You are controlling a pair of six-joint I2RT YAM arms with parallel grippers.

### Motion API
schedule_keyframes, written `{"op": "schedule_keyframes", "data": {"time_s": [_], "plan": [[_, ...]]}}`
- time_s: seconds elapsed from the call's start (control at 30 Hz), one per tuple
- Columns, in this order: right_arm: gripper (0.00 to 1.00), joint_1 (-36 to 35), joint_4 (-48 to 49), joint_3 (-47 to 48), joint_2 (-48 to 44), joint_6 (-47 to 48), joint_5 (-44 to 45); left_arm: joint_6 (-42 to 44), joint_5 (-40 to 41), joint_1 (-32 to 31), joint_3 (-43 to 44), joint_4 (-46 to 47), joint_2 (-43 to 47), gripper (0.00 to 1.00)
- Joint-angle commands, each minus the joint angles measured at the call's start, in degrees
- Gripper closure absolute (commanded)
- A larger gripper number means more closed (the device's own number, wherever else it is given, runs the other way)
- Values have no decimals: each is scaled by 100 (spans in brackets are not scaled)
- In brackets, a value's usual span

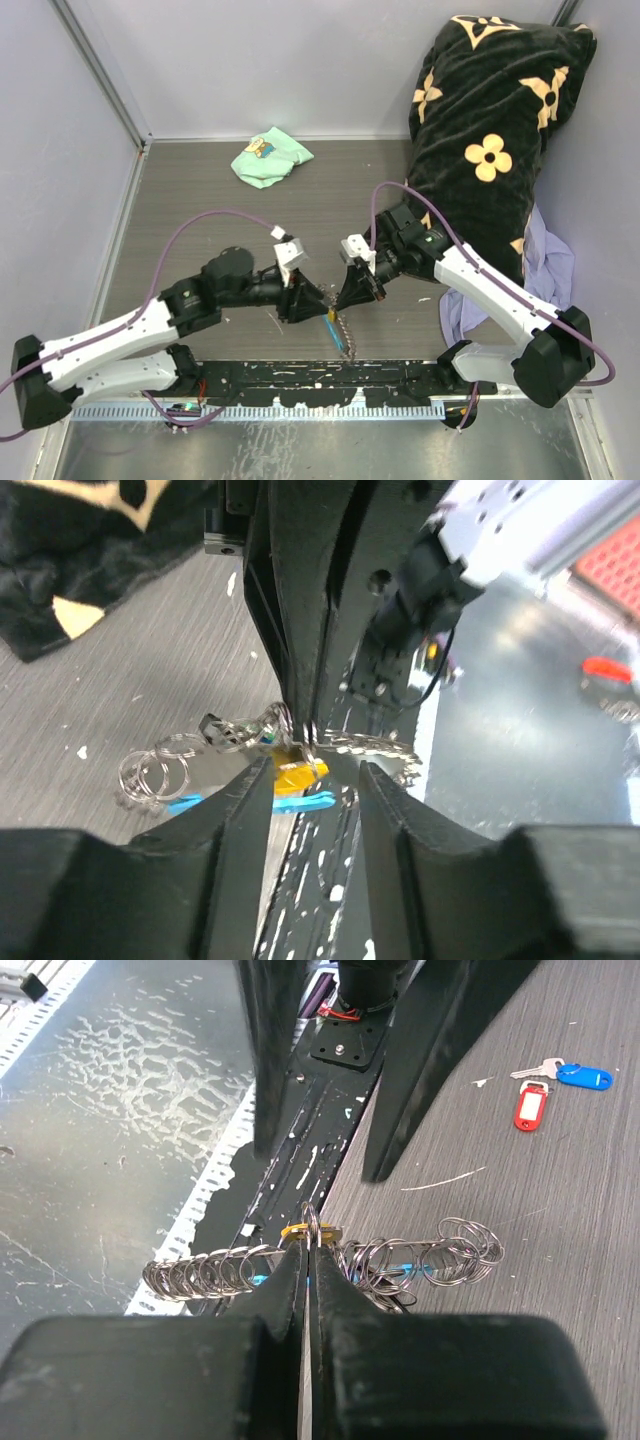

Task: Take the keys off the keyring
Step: Remove the key from the keyring.

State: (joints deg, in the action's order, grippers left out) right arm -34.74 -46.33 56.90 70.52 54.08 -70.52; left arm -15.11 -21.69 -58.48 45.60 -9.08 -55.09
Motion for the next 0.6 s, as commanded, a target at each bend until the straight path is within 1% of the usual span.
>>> {"op": "schedule_keyframes", "data": {"time_s": [0.0, 0.13, 0.2, 0.3, 0.47, 0.57], "plan": [[99, 205, 60, 255, -91, -108, -693, -690, 531, 27, -1039, 2185, 948, 53], [99, 349, 374, 156, -71, -461, -931, -1114, 874, 28, -1927, 3622, 1384, 47], [99, 408, 461, 146, -26, -566, -1020, -1276, 983, 29, -2208, 4198, 1393, 44], [99, 461, 502, 165, 28, -654, -1028, -1559, 1036, 25, -2447, 5039, 1177, 43], [99, 696, 502, 148, 52, -680, -1180, -1881, 1297, 29, -2732, 5631, 962, 43], [99, 868, 502, 131, 29, -695, -1247, -1974, 1544, 29, -2851, 5701, 1010, 43]]}}
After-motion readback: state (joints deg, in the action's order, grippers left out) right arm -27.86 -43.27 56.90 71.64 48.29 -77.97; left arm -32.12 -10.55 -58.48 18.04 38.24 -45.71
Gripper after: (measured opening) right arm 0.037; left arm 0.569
